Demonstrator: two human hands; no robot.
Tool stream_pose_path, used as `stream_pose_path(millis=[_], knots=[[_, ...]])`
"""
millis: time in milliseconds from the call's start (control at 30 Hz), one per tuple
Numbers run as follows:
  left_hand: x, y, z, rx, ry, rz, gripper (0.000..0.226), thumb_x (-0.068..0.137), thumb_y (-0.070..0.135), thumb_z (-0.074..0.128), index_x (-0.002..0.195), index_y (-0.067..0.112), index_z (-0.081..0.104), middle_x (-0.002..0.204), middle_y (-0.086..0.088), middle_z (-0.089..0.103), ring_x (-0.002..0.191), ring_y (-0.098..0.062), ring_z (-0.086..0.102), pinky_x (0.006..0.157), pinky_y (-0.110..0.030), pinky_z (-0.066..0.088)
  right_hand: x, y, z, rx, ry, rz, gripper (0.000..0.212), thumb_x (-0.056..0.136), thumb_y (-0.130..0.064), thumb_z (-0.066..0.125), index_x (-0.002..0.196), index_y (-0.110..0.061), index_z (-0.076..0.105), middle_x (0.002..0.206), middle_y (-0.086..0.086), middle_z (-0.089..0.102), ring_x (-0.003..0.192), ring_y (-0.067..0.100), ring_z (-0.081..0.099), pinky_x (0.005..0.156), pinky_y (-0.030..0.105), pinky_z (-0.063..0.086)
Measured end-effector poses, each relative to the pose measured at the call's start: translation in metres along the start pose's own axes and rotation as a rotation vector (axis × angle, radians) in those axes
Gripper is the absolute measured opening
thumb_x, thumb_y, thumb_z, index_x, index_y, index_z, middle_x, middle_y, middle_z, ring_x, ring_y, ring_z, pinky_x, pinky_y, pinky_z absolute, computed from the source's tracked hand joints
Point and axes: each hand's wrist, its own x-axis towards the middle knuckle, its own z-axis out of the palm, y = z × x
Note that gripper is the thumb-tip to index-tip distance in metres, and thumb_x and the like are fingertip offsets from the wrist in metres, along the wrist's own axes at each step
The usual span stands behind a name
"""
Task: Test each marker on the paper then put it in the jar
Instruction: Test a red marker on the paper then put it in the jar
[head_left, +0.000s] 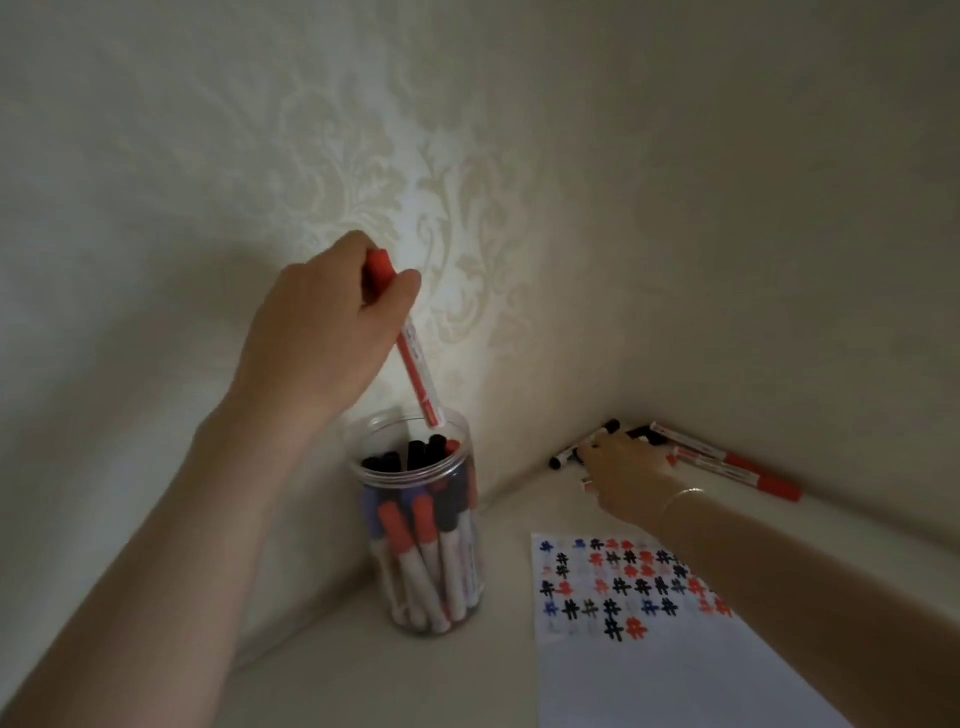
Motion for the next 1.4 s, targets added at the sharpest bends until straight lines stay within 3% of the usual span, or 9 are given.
stream_pose_path(millis=[167, 300, 500, 633, 867, 1033, 1200, 1267, 1400], knots=[[0.013, -0.002, 0.008, 0.185, -0.261, -0.041, 0.020, 0.096, 0.033, 0.048, 0.083, 0.017, 0.049, 0.065, 0.001, 0.063, 0.051, -0.012, 0.066, 0.060, -0.033, 0.053, 0.021, -0.003, 0.028, -0.238, 0.010, -0.046, 0.037, 0.097, -0.007, 0.043, 0.133, -0.011, 0.048, 0.130, 0.008, 0.053, 0.115, 0.026, 0.056, 0.094, 0.040, 0.049], [0.009, -0.004, 0.022, 0.341, -0.397, 0.006, 0.022, 0.098, 0.035, 0.041, 0.093, 0.014, 0.049, 0.077, -0.005, 0.063, 0.066, -0.022, 0.065, 0.068, -0.041, 0.054, 0.024, 0.000, 0.037, -0.236, 0.035, -0.112, 0.033, 0.097, -0.008, 0.043, 0.129, -0.009, 0.051, 0.128, 0.009, 0.053, 0.113, 0.027, 0.056, 0.093, 0.039, 0.047], [0.013, -0.002, 0.012, 0.552, -0.436, 0.092, 0.024, 0.098, 0.035, 0.037, 0.097, 0.014, 0.049, 0.081, -0.004, 0.061, 0.068, -0.022, 0.062, 0.071, -0.041, 0.052, 0.018, 0.005, 0.019, -0.180, 0.118, -0.163, 0.032, 0.096, -0.013, 0.042, 0.128, -0.009, 0.048, 0.130, 0.009, 0.052, 0.118, 0.025, 0.051, 0.096, 0.034, 0.040], [0.010, -0.005, 0.010, 0.645, -0.503, 0.101, 0.022, 0.099, 0.032, 0.035, 0.097, 0.013, 0.047, 0.081, -0.005, 0.060, 0.069, -0.022, 0.062, 0.067, -0.036, 0.050, 0.012, 0.000, -0.008, -0.046, 0.215, -0.166, 0.034, 0.095, -0.021, 0.043, 0.128, -0.014, 0.039, 0.118, 0.003, 0.060, 0.104, 0.022, 0.059, 0.072, 0.026, 0.036], [0.016, -0.007, 0.007, 0.730, -0.478, 0.151, 0.024, 0.100, 0.035, 0.035, 0.098, 0.013, 0.046, 0.080, -0.002, 0.056, 0.069, -0.019, 0.056, 0.065, -0.032, 0.045, 0.013, -0.003, -0.049, 0.253, 0.278, -0.124, 0.016, 0.091, -0.020, 0.046, 0.104, -0.017, 0.039, 0.104, 0.005, 0.061, 0.090, 0.028, 0.059, 0.063, 0.029, 0.036], [0.003, -0.022, 0.029, 0.662, -0.808, 0.038, 0.019, 0.098, 0.034, 0.043, 0.099, 0.017, 0.049, 0.097, -0.006, 0.059, 0.085, -0.023, 0.056, 0.071, -0.033, 0.042, 0.011, -0.006, -0.061, 0.325, 0.319, -0.130, 0.014, 0.089, -0.018, 0.046, 0.091, -0.017, 0.032, 0.088, 0.004, 0.057, 0.073, 0.026, 0.049, 0.060, 0.030, 0.035], [-0.009, -0.034, 0.046, 0.671, -0.990, 0.041, 0.034, 0.102, 0.031, 0.032, 0.114, 0.011, 0.057, 0.116, -0.010, 0.061, 0.097, -0.026, 0.056, 0.081, -0.034, 0.044, 0.005, -0.010, -0.063, 0.354, 0.333, -0.164, 0.012, 0.090, -0.020, 0.045, 0.088, -0.018, 0.033, 0.068, -0.005, 0.041, 0.063, 0.022, 0.046, 0.051, 0.029, 0.030], [-0.006, -0.033, 0.045, 0.580, -0.925, 0.029, 0.026, 0.098, 0.021, 0.040, 0.118, 0.015, 0.056, 0.118, -0.010, 0.060, 0.101, -0.026, 0.058, 0.085, -0.036, 0.047, 0.003, -0.010, -0.062, 0.402, 0.336, -0.157, 0.012, 0.090, -0.021, 0.046, 0.087, -0.017, 0.035, 0.068, -0.004, 0.044, 0.062, 0.022, 0.047, 0.052, 0.030, 0.032], [-0.006, -0.032, 0.043, 0.592, -0.763, 0.050, 0.003, 0.089, 0.015, 0.059, 0.090, 0.018, 0.058, 0.092, -0.004, 0.057, 0.082, -0.023, 0.059, 0.062, -0.028, 0.044, 0.004, -0.008, -0.062, 0.713, 0.339, -0.058, 0.012, 0.087, -0.020, 0.052, 0.083, -0.014, 0.043, 0.068, 0.006, 0.056, 0.058, 0.027, 0.053, 0.052, 0.033, 0.042]])
